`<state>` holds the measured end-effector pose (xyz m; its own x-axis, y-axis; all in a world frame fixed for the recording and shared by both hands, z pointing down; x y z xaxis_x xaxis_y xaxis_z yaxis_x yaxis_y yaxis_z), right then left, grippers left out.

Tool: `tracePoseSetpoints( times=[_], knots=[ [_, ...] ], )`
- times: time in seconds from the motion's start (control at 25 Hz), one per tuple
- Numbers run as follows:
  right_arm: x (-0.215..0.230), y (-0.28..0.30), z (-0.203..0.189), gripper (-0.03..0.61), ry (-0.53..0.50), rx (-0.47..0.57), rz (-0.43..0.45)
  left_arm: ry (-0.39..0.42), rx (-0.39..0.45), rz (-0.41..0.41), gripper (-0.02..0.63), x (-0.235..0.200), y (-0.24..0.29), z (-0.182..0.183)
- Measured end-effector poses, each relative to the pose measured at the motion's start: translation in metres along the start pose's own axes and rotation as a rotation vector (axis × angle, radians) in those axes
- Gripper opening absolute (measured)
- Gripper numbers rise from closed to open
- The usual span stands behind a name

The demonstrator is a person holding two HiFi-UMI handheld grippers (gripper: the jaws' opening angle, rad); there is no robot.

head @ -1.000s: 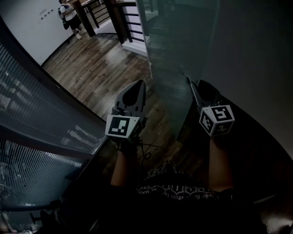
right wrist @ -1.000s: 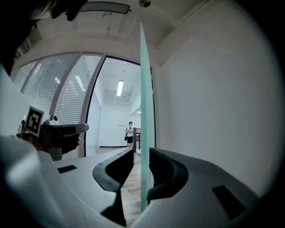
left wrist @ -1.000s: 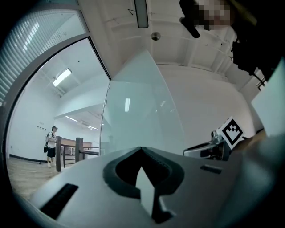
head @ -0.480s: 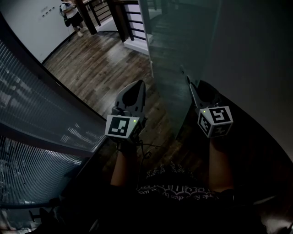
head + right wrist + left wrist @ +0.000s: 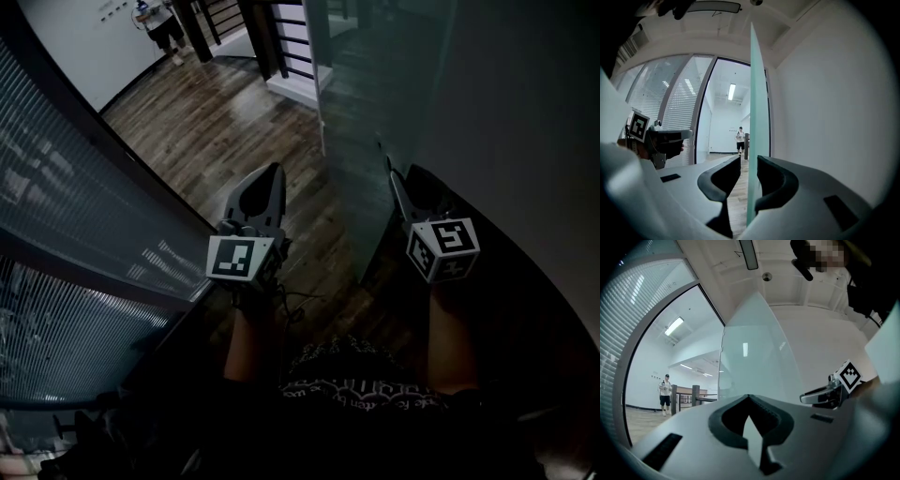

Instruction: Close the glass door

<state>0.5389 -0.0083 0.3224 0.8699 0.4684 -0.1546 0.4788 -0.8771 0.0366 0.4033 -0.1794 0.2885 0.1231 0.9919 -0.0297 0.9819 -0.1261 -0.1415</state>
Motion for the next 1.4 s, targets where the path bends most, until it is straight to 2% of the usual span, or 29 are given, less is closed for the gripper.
tracePoseSetpoints(
  times=[1.0, 1.4],
  knots=[
    [-0.069, 0.022, 0.013, 0.092, -0.009, 0.030, 0.232, 0.043, 0.018, 0.169, 0.002, -0.034, -0.051, 0.015],
    [-0.095, 0.039, 0.017, 0.092, 0.002, 0.059, 0.346, 0.066, 0.025, 0.307, 0.002, -0.056, -0.082, 0.022]
  ],
)
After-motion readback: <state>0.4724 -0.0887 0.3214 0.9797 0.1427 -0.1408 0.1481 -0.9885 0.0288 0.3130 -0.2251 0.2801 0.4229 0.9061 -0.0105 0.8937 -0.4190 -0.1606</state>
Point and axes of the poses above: the fingertips, and each gripper's own axes: y forward along the fingers, x to its right, z out of its top, the point moved 2 cm from there along -y, backward along the fingers, and after that the axes turned 7 degrees about -y, right-handed, at the moved point
